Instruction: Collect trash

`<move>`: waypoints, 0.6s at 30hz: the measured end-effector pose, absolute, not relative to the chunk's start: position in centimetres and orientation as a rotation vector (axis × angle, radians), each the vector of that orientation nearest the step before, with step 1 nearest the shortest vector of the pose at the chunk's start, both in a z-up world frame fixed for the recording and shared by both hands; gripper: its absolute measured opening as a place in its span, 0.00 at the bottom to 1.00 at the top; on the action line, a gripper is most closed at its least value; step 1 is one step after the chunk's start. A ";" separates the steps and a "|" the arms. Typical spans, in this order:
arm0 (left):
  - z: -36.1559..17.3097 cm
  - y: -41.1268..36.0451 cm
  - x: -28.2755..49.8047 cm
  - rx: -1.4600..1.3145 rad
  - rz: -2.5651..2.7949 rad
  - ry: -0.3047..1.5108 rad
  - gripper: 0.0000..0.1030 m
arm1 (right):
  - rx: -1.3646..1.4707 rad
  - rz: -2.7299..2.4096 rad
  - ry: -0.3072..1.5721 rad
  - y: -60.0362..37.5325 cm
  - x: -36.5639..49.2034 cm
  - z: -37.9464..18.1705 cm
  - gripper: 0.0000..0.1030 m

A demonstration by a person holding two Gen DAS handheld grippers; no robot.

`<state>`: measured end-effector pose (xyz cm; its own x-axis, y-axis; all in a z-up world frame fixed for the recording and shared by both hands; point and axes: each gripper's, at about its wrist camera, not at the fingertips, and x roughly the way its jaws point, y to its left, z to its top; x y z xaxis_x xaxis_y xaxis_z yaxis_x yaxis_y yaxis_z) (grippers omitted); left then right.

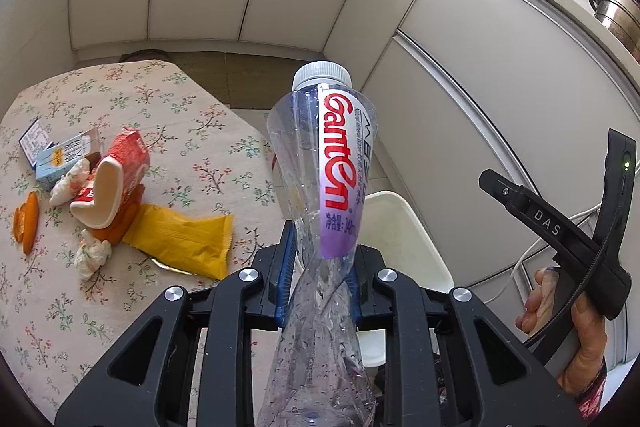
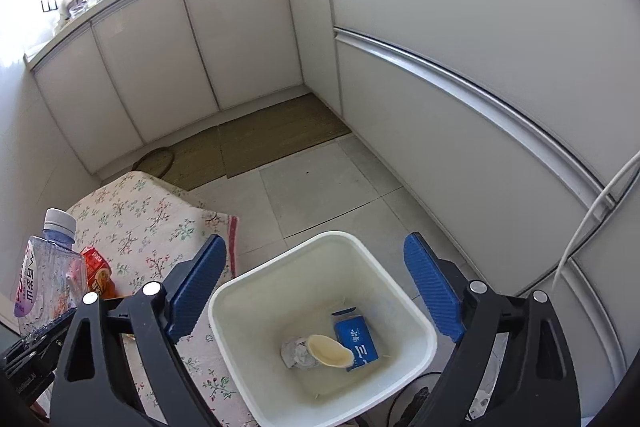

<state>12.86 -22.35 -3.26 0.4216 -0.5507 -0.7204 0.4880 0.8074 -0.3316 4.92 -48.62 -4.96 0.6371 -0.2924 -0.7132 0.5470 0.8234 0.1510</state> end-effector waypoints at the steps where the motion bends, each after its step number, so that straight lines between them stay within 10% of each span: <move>1: -3.3 -22.8 12.9 -0.075 -0.659 0.930 0.21 | 0.372 -0.515 0.733 -49.1 4.6 -4.8 0.88; 18: -5.4 -33.7 13.1 -0.025 -0.832 1.011 0.21 | 0.391 -0.769 0.777 -56.7 0.5 -6.0 0.89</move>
<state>13.07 -33.75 -5.38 0.2582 -0.6248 -0.7368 0.6027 0.7003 -0.3826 0.48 -56.70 -6.05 0.4665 -0.4720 -0.7481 0.7430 0.6679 0.0420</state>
